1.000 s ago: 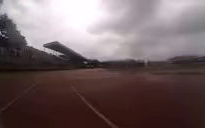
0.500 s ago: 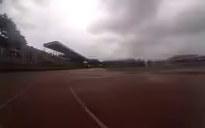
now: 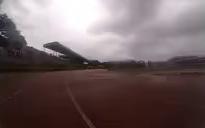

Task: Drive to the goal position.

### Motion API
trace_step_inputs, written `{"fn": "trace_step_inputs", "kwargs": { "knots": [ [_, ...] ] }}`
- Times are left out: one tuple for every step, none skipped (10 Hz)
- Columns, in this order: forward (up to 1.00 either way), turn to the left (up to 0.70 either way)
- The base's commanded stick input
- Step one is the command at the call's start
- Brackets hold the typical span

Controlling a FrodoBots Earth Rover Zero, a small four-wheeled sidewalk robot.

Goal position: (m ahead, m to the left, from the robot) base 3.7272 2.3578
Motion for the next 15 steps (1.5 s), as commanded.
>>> {"fn": "trace_step_inputs", "kwargs": {
  "knots": [
    [0.5, 0.0],
    [0.5, 0.0],
    [0.5, 0.0],
    [0.5, 0.0],
    [0.5, 0.0],
    [0.5, 0.0],
    [0.5, 0.0],
    [0.5, 0.0],
    [0.5, 0.0],
    [0.5, 0.0],
    [0.5, 0.0],
    [0.5, 0.0],
    [0.5, 0.0],
    [0.5, 0.0],
    [0.5, 0.0]
  ]
}}
